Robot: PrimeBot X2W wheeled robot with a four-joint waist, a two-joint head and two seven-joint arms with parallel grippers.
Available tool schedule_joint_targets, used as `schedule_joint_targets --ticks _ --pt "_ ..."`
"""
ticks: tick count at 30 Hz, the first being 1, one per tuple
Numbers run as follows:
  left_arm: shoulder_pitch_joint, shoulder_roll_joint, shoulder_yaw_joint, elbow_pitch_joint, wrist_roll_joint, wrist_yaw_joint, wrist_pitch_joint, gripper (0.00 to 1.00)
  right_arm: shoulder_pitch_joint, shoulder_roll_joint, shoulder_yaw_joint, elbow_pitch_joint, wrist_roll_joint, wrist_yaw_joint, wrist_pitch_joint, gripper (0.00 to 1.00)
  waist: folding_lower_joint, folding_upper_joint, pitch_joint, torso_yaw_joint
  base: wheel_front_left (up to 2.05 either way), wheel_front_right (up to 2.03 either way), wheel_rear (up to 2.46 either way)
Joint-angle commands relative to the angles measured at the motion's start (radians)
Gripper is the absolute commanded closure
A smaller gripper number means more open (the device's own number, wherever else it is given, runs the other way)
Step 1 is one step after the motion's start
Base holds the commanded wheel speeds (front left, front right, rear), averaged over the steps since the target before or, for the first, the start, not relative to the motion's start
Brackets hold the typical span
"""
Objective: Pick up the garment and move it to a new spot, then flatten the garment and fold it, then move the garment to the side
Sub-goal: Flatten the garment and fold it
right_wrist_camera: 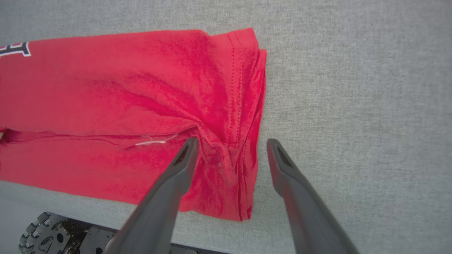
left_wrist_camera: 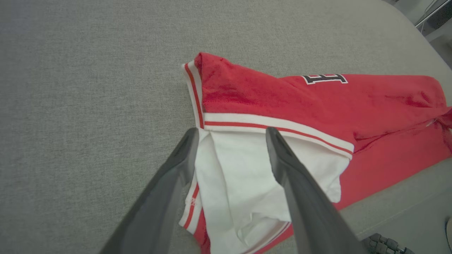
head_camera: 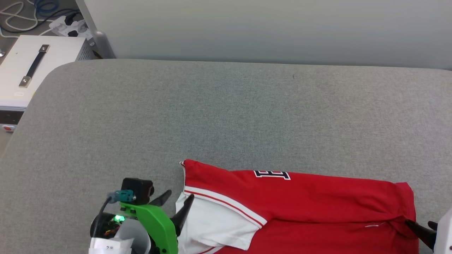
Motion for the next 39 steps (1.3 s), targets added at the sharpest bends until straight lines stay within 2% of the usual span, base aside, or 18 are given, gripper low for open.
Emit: schedule_joint_targets --ticks 1,10,13,16,19,25,32,39 --pt "-0.001 -0.006 0.017 -0.003 0.001 0.012 -0.034 0.00 0.019 0.022 -0.027 -0.021 -0.014 -0.001 0.032 0.00 0.0000 -0.0001 0.002 0.003 0.00 0.00 0.00" --pt "-0.029 -0.035 0.104 0.010 0.146 0.002 -0.335 0.00 0.014 0.167 -0.205 -0.109 -0.113 -0.001 0.149 0.00 0.0000 -0.0001 0.023 0.021 0.00 0.00 0.00" --pt "-0.027 -0.063 0.162 0.006 0.226 -0.006 -0.355 0.00 -0.004 0.215 -0.249 -0.103 -0.134 -0.001 0.161 0.00 0.0000 -0.0001 0.033 0.027 0.00 0.00 0.00" --pt "0.003 -0.131 0.294 -0.052 0.357 -0.016 -0.356 0.00 -0.018 0.245 -0.285 -0.088 -0.163 -0.001 0.169 0.00 0.0000 -0.0001 0.047 0.035 0.00 0.00 0.00" --pt "0.056 -0.192 0.404 -0.091 0.489 -0.060 -0.357 0.00 -0.031 0.264 -0.311 -0.066 -0.188 -0.001 0.172 0.00 0.0000 -0.0001 0.061 0.041 0.00 0.00 0.00" --pt "0.133 -0.305 0.560 -0.115 0.656 -0.158 -0.357 0.00 -0.050 0.285 -0.327 -0.019 -0.210 -0.001 0.169 0.00 0.0000 -0.0001 0.079 0.050 0.00 0.00 0.00" --pt "0.191 -0.420 0.683 -0.079 0.748 -0.271 -0.357 0.00 -0.057 0.295 -0.314 0.046 -0.219 -0.001 0.154 0.00 0.0000 -0.0001 0.095 0.057 0.00 0.00 0.00" --pt "0.193 -0.473 0.740 -0.051 0.791 -0.324 -0.357 0.00 -0.055 0.323 -0.255 0.080 -0.189 -0.001 0.156 0.00 0.0000 -0.0001 0.097 0.060 0.00 0.00 0.00"
